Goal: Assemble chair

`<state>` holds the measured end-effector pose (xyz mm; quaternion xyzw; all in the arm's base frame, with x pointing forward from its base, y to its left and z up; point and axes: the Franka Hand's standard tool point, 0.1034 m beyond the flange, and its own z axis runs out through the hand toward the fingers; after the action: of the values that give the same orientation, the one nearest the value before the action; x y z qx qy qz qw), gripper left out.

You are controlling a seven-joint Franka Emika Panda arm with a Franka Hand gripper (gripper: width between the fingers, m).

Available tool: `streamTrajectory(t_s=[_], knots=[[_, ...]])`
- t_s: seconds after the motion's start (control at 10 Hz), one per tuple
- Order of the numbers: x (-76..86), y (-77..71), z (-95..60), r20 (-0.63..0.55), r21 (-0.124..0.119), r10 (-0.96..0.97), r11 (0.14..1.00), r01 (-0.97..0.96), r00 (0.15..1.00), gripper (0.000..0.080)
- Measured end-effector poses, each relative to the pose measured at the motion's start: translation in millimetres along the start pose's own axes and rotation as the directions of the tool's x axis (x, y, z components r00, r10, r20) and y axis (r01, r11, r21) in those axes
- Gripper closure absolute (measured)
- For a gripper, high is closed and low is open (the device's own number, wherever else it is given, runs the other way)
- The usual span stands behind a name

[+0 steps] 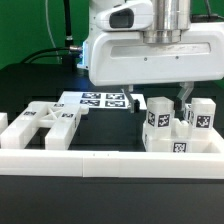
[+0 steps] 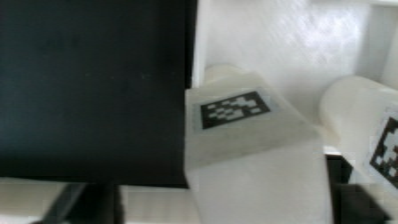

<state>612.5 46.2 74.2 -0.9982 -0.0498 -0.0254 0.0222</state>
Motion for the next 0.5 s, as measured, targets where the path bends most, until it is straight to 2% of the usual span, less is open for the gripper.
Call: streamTrajectory(t_s=[0.1,0.2,0.5], knots=[[-0.1,0.5,0.2,0.0,0.0,0.004,1.0,-0.004,1.0,0.0424],[-0.2,0.6,0.2,0.0,0.0,0.02,1.0,-0.02,1.0,0.0515],[-0.2,0.9,0.2,0.0,0.0,0.044,0.999,-0.044,0.999,0.0515]])
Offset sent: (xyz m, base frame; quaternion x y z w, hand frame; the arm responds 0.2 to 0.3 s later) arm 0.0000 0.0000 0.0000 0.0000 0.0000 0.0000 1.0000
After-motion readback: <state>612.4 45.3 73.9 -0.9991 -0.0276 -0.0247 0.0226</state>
